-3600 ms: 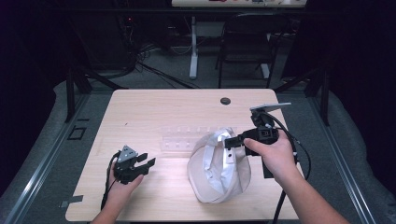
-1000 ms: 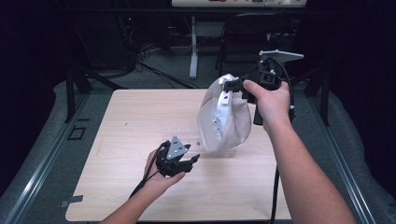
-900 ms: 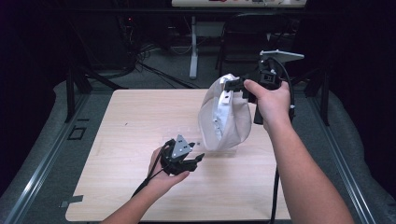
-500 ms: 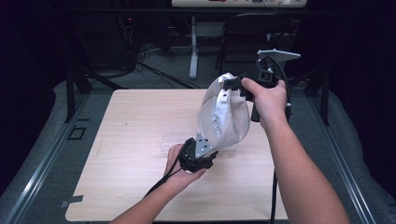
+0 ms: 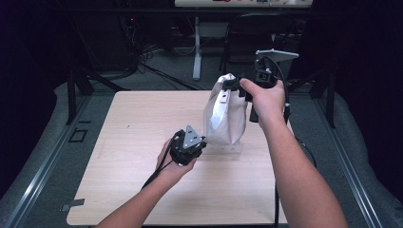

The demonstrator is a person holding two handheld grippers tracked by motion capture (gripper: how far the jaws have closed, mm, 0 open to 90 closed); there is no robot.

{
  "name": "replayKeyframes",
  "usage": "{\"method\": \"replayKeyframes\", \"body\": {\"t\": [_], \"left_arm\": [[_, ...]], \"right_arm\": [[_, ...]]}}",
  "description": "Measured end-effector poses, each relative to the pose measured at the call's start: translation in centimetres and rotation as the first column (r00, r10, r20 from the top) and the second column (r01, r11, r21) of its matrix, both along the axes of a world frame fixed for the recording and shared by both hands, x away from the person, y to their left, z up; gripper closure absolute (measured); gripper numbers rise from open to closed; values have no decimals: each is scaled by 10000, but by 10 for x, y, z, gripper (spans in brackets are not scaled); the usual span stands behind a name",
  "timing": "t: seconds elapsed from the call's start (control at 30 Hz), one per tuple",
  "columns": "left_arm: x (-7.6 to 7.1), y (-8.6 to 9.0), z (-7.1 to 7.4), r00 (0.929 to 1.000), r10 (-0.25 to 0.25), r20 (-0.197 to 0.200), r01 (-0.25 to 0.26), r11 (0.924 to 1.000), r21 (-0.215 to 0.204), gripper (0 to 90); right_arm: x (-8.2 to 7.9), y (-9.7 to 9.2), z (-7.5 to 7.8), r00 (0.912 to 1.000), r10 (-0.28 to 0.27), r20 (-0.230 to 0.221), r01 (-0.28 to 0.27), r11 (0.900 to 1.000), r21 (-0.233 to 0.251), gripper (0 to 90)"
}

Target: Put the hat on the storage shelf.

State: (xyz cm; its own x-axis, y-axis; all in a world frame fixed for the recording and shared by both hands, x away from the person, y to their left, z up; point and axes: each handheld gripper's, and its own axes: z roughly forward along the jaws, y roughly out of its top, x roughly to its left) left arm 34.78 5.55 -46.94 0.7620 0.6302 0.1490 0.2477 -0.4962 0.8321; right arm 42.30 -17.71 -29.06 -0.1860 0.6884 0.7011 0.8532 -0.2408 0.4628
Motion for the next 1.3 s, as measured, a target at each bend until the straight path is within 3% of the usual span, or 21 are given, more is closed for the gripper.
{"method": "replayKeyframes", "body": {"t": [0.2,0.37,0.77,0.9,1.1,1.2,1.3], "left_arm": [[10,9,3,9989,-219,-417,207,9994,-290,828],[16,14,-4,9978,-298,-600,289,9995,-161,827],[17,19,-25,9951,-535,-835,485,9970,-605,824],[19,22,-29,9945,-502,-924,412,9944,-977,824],[14,26,-36,9944,-204,-1037,97,9947,-1022,832],[12,29,-41,9914,36,-1309,-189,9931,-1159,836],[12,30,-45,9883,238,-1507,-385,9947,-953,845]], "right_arm": [[7,9,-6,10000,50,-83,-51,10000,-78,840],[11,15,-11,9998,50,-198,-54,9998,-215,840],[14,25,-22,9988,232,-434,-256,9982,-549,840],[16,27,-27,9984,263,-495,-286,9985,-463,840],[15,34,-30,9977,444,-514,-469,9977,-487,839],[15,37,-32,9969,555,-549,-585,9968,-551,839],[17,38,-37,9955,620,-721,-656,9967,-486,839]]}}
